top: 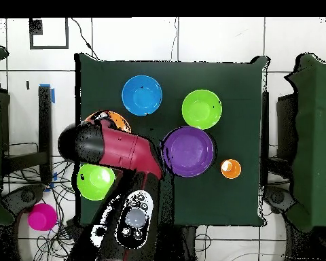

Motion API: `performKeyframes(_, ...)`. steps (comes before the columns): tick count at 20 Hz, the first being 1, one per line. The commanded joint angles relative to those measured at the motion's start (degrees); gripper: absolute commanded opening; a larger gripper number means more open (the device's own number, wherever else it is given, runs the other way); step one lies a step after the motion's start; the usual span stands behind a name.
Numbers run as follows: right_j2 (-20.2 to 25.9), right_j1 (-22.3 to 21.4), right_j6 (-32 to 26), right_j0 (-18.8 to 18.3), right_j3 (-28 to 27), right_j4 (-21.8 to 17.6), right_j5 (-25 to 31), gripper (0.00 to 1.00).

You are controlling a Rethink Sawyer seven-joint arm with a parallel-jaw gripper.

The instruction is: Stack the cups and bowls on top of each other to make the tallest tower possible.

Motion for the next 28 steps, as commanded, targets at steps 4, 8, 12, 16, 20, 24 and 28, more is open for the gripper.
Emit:
performKeyframes(4, 9.82, 7.14, 6.3, -2.39, 5.32, -2.44, -14.9, 1.0)
performKeyframes(8, 9.43, 9.38, 6.15, -2.01, 4.55, -2.26, -16.27, 1.0)
performKeyframes(12, 8.66, 9.79, 5.99, -1.36, 4.16, -1.35, -14.38, 1.0)
performKeyframes(16, 5.17, 9.37, 5.77, 0.85, 3.74, -1.08, -7.62, 1.0)
performKeyframes(20, 0.91, 8.4, 6.24, 3.55, 2.82, -1.59, 0.4, 1.0)
performKeyframes(24, 0.14, 5.71, 7.43, 4.7, 3.35, -1.12, 5.32, 1.0)
performKeyframes(28, 0.01, 2.54, 8.85, 6.1, 3.59, -0.29, 9.79, 1.0)
